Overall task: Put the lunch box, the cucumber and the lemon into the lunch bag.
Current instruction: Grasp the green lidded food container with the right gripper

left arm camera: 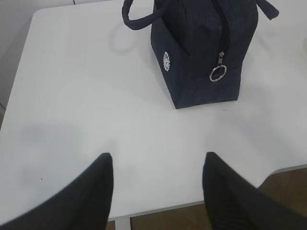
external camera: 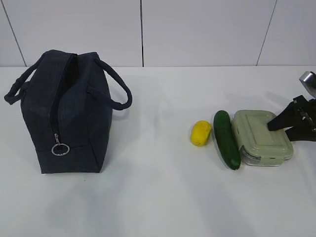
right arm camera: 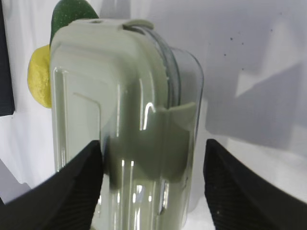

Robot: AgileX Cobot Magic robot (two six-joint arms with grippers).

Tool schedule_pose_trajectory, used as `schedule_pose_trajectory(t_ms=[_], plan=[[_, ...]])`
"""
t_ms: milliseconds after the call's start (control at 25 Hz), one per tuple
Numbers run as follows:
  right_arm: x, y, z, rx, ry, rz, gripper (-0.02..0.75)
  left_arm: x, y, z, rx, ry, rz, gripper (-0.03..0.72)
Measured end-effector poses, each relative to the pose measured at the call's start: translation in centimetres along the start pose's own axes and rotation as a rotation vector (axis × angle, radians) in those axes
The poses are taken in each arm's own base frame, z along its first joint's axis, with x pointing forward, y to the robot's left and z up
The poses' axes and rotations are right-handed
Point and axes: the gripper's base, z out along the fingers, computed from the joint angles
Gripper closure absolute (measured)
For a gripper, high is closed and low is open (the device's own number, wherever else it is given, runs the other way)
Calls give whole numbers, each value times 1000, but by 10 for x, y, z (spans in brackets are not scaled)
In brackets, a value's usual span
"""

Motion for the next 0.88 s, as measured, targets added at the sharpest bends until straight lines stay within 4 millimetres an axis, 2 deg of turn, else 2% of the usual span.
schedule_pose_trajectory(t_ms=[160,520,880], plan=[[-1,4,4,-4,11,0,242,0,0,0,0,0,0,263],[-2,31,33,-15,105,-75,244,0,0,0,0,0,0,263],[1,31,34,2,139,13,244,0,0,0,0,0,0,263]])
